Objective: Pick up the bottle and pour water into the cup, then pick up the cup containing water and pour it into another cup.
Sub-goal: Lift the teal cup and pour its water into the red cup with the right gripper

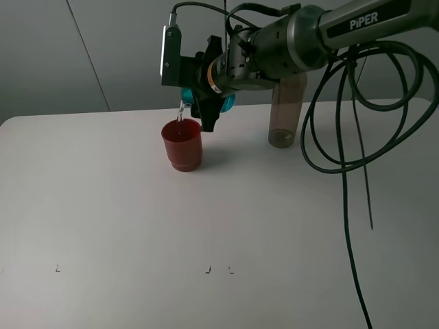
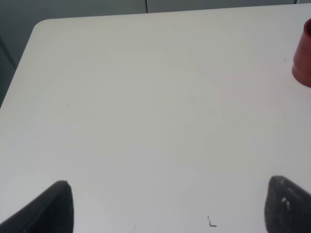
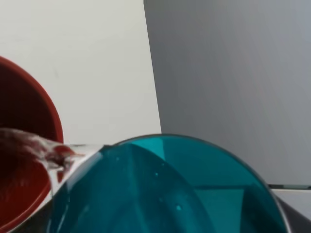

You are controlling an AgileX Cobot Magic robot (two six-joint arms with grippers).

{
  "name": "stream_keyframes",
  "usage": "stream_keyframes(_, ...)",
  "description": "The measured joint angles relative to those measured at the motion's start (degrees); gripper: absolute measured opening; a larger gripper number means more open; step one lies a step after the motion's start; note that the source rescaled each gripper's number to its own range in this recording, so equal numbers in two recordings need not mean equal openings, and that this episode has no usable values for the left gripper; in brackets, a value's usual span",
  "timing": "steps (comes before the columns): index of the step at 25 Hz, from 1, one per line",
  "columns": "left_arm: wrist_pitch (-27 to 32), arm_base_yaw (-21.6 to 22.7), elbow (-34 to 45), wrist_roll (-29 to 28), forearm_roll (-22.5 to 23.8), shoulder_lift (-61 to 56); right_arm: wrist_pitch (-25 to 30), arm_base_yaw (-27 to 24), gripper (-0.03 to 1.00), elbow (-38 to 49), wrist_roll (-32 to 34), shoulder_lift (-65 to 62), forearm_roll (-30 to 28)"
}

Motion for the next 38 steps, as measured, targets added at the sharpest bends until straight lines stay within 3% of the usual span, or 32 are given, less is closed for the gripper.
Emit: stream_keyframes(38, 0.0, 0.0, 0.0, -0.4, 0.0, 0.0, 0.9, 1.1, 0.09, 0.0, -0.7, 0.0, -14.1)
